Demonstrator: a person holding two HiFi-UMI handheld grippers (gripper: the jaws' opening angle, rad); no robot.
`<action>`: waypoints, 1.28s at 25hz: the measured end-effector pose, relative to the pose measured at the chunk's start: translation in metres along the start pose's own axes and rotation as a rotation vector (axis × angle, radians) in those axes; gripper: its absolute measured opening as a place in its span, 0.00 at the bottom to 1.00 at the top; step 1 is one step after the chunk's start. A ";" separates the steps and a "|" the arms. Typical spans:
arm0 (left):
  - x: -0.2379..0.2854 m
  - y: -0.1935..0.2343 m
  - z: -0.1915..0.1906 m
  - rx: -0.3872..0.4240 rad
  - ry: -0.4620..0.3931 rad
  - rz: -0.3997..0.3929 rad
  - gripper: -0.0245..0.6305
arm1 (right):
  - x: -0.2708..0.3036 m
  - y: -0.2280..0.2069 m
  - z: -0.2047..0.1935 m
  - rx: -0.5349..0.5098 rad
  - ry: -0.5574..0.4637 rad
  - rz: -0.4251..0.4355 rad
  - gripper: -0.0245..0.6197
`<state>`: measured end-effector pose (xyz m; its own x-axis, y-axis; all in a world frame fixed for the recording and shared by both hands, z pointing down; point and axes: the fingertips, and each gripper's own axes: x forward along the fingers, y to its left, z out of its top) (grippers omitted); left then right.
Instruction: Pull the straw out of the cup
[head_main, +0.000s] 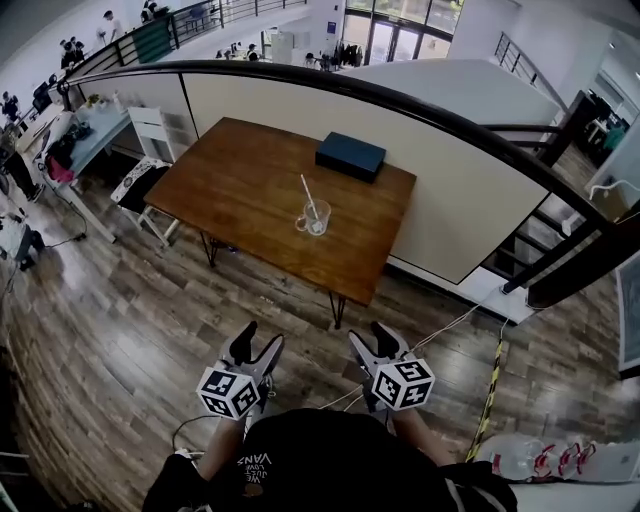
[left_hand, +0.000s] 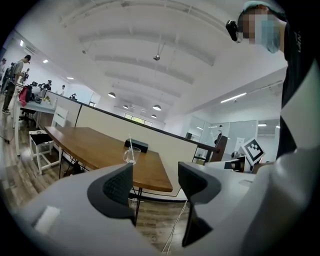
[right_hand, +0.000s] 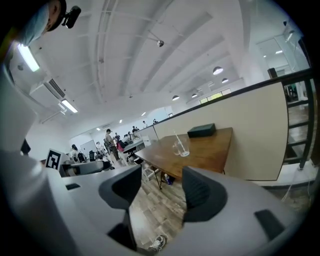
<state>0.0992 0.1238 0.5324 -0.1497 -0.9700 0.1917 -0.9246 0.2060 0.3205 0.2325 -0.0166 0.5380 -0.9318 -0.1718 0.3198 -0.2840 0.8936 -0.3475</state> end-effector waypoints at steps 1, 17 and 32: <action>0.002 0.008 0.004 0.001 0.007 -0.011 0.45 | 0.007 0.003 0.002 0.006 -0.002 -0.011 0.38; 0.012 0.165 0.071 0.051 0.083 -0.179 0.45 | 0.134 0.073 0.032 0.089 -0.070 -0.191 0.38; 0.064 0.194 0.073 0.014 0.130 -0.318 0.45 | 0.148 0.055 0.031 0.145 -0.076 -0.360 0.38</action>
<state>-0.1152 0.0925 0.5391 0.1922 -0.9606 0.2008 -0.9227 -0.1071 0.3704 0.0723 -0.0058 0.5389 -0.7792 -0.4989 0.3794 -0.6198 0.7034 -0.3480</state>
